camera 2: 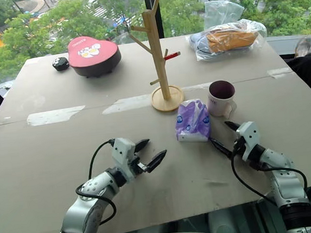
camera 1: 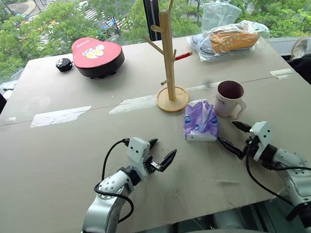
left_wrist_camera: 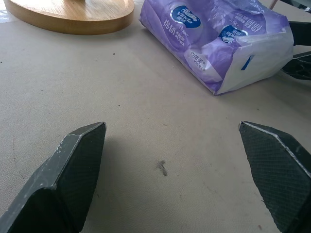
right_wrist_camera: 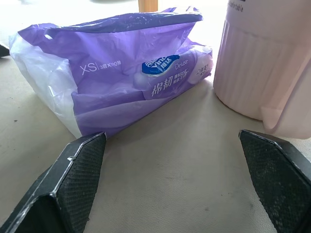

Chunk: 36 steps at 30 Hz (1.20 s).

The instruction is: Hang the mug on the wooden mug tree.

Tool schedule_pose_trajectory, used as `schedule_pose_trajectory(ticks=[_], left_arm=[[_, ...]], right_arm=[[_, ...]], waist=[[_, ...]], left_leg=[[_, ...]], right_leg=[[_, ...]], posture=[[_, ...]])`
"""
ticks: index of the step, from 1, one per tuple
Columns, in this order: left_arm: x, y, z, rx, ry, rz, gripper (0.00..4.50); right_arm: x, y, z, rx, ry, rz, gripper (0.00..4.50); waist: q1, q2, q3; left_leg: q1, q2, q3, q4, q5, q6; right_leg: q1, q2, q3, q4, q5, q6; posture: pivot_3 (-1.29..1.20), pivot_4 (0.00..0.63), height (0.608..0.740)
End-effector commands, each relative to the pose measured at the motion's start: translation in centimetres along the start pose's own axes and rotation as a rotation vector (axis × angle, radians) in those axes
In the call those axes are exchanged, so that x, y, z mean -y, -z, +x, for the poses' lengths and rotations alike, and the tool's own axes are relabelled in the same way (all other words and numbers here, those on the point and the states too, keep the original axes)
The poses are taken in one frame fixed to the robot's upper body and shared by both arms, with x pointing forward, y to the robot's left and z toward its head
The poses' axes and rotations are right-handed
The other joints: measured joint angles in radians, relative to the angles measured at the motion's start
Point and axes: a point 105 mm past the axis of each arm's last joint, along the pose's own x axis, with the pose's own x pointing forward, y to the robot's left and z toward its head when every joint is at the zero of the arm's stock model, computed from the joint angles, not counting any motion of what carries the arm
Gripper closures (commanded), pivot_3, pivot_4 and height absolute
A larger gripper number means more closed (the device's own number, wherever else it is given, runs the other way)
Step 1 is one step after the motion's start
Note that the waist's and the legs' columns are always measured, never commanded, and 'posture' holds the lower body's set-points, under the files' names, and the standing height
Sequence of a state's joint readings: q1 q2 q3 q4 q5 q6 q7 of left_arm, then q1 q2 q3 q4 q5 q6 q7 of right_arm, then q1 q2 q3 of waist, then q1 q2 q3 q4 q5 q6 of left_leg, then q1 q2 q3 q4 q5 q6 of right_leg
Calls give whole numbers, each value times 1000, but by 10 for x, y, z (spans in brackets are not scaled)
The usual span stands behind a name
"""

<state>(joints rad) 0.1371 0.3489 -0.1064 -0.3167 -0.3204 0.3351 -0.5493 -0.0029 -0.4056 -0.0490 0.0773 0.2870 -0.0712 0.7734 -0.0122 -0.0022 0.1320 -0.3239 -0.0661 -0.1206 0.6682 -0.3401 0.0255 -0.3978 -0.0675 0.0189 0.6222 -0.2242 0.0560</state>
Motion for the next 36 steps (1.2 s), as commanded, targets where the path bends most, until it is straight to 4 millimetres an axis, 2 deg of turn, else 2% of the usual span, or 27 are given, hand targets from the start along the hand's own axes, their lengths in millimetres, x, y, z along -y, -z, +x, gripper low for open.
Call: schedule_pose_trajectory(ticks=[1,29,36], left_arm=[[-6,25,-6,-100,-28,-22,0],[-5,22,-4,-84,0,11,0],[1,13,4,-92,87,67,0]], right_arm=[[-1,5,-3,-13,12,9,84],[0,4,-4,-15,14,8,84],[5,-9,-7,6,30,-17,84]], waist=[[0,0,0],[1,0,0],[7,1,1]], left_leg=[[0,0,0,0,0,0],[0,0,0,0,0,0],[-1,0,-1,0,0,0]], right_leg=[[0,0,0,0,0,0],[0,0,0,0,0,0],[0,0,-1,0,0,0]], posture=[[0,150,740],[0,150,740],[0,150,740]])
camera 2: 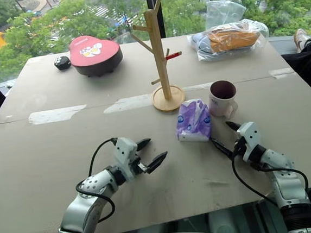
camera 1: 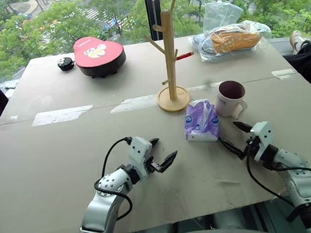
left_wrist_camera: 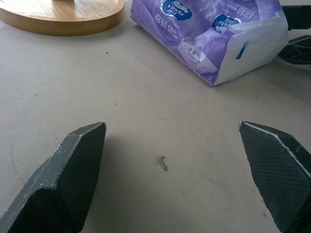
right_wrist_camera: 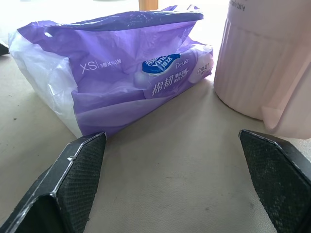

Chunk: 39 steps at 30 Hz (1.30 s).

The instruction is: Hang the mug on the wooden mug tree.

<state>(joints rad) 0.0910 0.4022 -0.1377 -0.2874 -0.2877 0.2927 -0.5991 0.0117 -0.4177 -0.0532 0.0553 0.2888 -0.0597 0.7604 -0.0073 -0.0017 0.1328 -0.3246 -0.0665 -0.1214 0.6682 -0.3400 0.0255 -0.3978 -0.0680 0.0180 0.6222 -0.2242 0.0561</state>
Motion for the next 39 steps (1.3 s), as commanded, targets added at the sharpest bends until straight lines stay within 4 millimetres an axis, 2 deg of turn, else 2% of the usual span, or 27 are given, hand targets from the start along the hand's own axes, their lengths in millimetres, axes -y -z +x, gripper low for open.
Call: schedule_pose_trajectory(ticks=[1,6,9,12,15,17,19,22,27,30,31,32,39], left_arm=[[4,13,1,-67,44,-28,0],[12,-4,-1,-37,164,-27,0],[16,-12,-8,-48,243,-23,0],[11,-21,-15,-56,270,-1,0],[5,-32,-22,-43,265,23,0],[3,-43,-30,-28,266,50,0],[3,-52,-37,-8,269,80,0],[3,-61,-43,13,269,90,0],[-2,-69,-53,25,241,117,0],[0,-71,-55,27,246,126,0],[1,-72,-55,28,251,126,0],[3,-72,-54,31,259,125,0],[10,-75,-53,51,273,120,0]], right_arm=[[3,-13,-4,24,16,-15,84],[-7,-44,-9,70,-51,3,84],[-28,-57,-13,34,-184,22,84],[-47,-65,-13,-8,-285,-1,84],[-56,-76,-4,12,-312,-40,84],[-49,-82,16,27,-247,-109,84],[-44,-76,30,-5,-211,-157,84],[-41,-61,40,-62,-210,-202,84],[-47,-19,38,-243,-260,-187,84],[-42,-9,38,-307,-233,-148,84],[-41,-8,38,-320,-228,-131,608],[-41,-8,38,-330,-231,-117,876],[-44,-6,35,-362,-242,-63,3972]], waist=[[4,0,1],[16,4,4],[20,3,5],[20,1,6],[17,-3,8],[14,-5,10],[11,-5,11],[24,-7,11],[20,-6,11],[19,-7,11],[19,-7,11],[21,-8,10],[21,-10,9]], left_leg=[[0,0,0,0,0,0],[-4,0,-1,0,0,0],[-7,0,-1,0,0,0],[-14,0,-2,0,0,0],[-19,0,-2,1,0,0],[-20,0,-2,1,0,0],[-20,0,-2,1,0,-1],[-20,-1,-3,1,0,-1],[-22,-2,-4,1,0,-1],[-21,-1,-3,1,0,-1],[-20,-1,-3,1,0,-1],[-20,-1,-3,2,1,-1],[-19,-1,-4,2,1,-1]], right_leg=[[0,0,0,0,0,0],[-4,0,-1,0,0,0],[-7,-1,-1,-1,0,0],[-12,-1,-2,-2,0,0],[-17,-1,-2,-2,0,0],[-19,-1,-2,-2,0,0],[-19,0,-2,-1,0,0],[-19,-1,-4,-1,0,-1],[-19,-2,-4,-5,0,-1],[-18,-1,-3,-4,0,-1],[-18,-1,-4,-3,0,-1],[-18,-1,-4,-2,0,-1],[-16,-1,-4,0,0,-1]], posture=[[0,150,740],[0,150,740],[0,150,740],[0,150,740],[0,150,740],[0,150,740],[0,150,740],[0,150,740],[0,150,740],[0,150,740],[0,150,740],[0,150,740],[0,150,740]])
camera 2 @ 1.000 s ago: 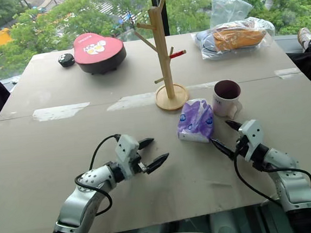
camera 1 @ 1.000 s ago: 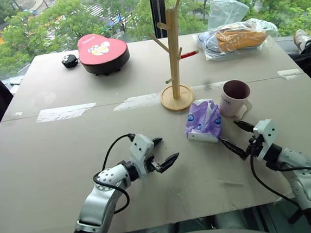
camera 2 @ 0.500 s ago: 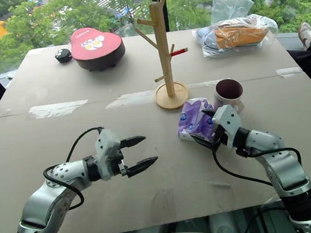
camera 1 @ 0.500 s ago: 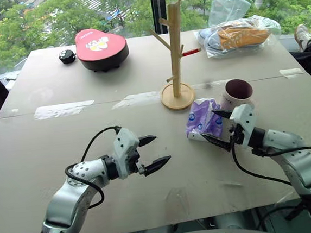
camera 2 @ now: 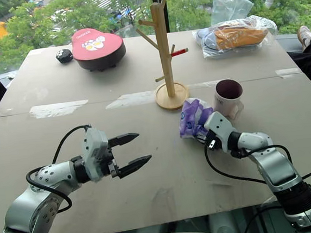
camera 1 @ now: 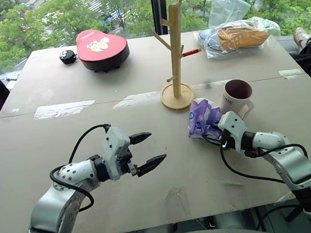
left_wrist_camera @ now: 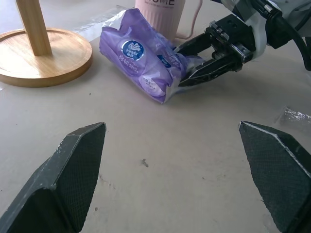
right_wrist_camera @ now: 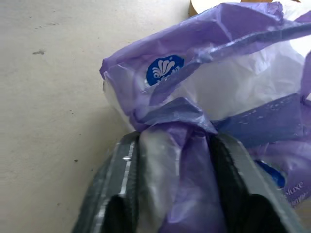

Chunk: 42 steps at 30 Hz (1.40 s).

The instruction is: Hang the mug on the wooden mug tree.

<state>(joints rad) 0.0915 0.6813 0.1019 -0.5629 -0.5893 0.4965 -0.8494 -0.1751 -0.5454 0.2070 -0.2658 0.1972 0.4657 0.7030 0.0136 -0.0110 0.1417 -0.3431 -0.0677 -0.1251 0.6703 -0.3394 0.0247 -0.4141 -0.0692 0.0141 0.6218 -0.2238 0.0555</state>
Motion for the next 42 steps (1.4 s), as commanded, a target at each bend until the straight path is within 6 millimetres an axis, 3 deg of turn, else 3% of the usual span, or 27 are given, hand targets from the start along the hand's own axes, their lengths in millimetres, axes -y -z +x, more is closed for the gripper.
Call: schedule_pose_trajectory(ticks=[1,5,9,13,16,21,27,31,35,42], left_arm=[[7,-10,1,27,23,26,0],[10,-11,2,28,35,26,0],[13,-15,7,24,80,28,0],[21,-23,15,34,173,24,0],[30,-30,21,40,285,10,0],[45,-36,30,10,465,41,0],[47,-49,37,3,570,146,0],[44,-57,43,20,579,183,0],[43,-60,46,12,576,211,0],[42,-64,51,17,557,226,0]], right_arm=[[-6,24,-1,-93,-21,89,4307],[-8,11,-6,-39,-54,112,4481],[-28,-7,-29,15,-208,148,4481],[-47,-1,-61,-73,-333,189,4481],[-44,12,-89,-182,-307,203,4481],[-1,46,-143,-359,-10,186,4481],[48,49,-197,-408,281,104,4481],[89,47,-213,-372,527,38,4481],[111,49,-227,-396,656,-12,4481],[114,30,-234,-360,663,-79,1401]], waist=[[-1,0,0],[1,0,0],[3,2,1],[1,2,2],[1,2,2],[6,1,2],[2,-1,2],[-5,-1,3],[1,0,3],[2,0,3]], left_leg=[[0,0,0,0,0,0],[0,0,0,0,0,0],[-1,0,-1,0,0,0],[-2,0,-1,0,0,0],[-2,0,-1,0,0,0],[-2,-1,-1,1,0,0],[0,-1,1,4,0,0],[0,0,3,4,0,0],[0,1,3,4,0,0],[-2,0,3,4,0,0]], right_leg=[[0,0,0,0,0,0],[0,0,0,0,0,0],[0,0,-1,-1,0,0],[0,0,-1,-3,0,0],[0,0,-1,-2,0,0],[0,0,-1,-1,0,0],[3,1,0,0,0,1],[2,4,2,1,0,1],[1,3,2,1,0,0],[0,0,2,1,0,0]], posture=[[0,150,740],[0,150,740],[0,150,740],[0,150,740],[0,150,740],[0,150,740],[0,150,740],[0,150,740],[0,150,740],[0,150,740]])
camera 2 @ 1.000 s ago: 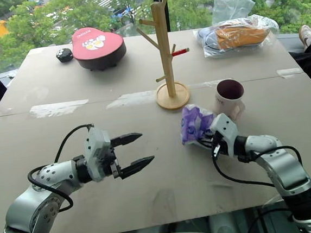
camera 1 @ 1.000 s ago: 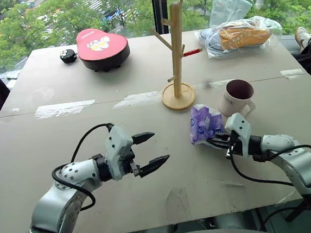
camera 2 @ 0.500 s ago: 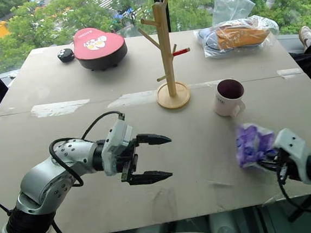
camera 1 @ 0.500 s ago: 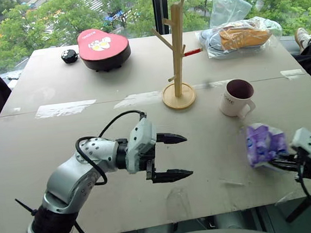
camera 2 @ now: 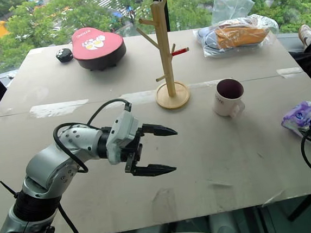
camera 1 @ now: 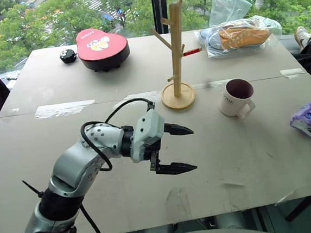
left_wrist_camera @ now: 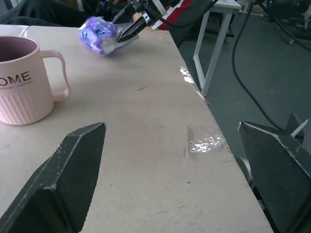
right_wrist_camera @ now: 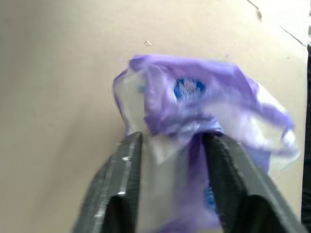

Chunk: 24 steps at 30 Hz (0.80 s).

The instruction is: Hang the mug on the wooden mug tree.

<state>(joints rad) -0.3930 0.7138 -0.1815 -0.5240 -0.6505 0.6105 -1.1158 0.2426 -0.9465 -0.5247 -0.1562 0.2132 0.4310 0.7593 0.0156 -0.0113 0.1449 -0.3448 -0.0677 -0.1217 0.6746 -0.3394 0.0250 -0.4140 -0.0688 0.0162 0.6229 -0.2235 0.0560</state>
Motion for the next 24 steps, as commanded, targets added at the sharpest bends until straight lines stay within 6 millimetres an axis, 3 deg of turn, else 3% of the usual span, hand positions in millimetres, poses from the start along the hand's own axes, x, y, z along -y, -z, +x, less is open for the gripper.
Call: schedule_pose_trajectory(ticks=[1,3,6,11,16,19,24], left_arm=[[-5,-8,2,13,-24,41,0],[-15,-7,3,0,-86,53,0],[-35,-7,9,-1,-208,27,0],[-37,-6,13,1,-238,33,0],[-47,-2,8,-29,-346,50,0],[-48,-1,8,-37,-378,59,0],[-49,0,8,-39,-402,70,0]], right_arm=[[15,-20,-15,60,58,-44,966],[13,-31,-20,114,60,-26,70],[-18,-66,-22,262,-92,117,22],[-72,-90,-5,344,-224,249,22],[-101,-88,32,367,-71,427,22],[-100,-74,44,318,29,446,22],[-101,-75,57,358,92,518,22]], waist=[[0,0,0],[0,0,0],[-2,0,0],[-2,-1,0],[1,-1,0],[0,0,0],[-3,0,0]], left_leg=[[0,0,0,0,0,0],[0,0,0,1,0,0],[0,0,0,2,0,0],[0,1,-2,2,0,0],[-1,0,-3,3,0,0],[-1,-2,-2,3,0,0],[-1,-2,-2,3,0,0]], right_leg=[[0,0,0,0,0,0],[0,0,0,1,0,0],[1,0,0,1,0,0],[1,1,0,2,0,0],[0,0,0,2,0,0],[-1,-1,0,3,0,0],[-1,3,0,3,0,0]], posture=[[0,150,740],[0,150,740],[0,150,740],[0,150,740],[0,150,740],[0,150,740],[0,150,740]])
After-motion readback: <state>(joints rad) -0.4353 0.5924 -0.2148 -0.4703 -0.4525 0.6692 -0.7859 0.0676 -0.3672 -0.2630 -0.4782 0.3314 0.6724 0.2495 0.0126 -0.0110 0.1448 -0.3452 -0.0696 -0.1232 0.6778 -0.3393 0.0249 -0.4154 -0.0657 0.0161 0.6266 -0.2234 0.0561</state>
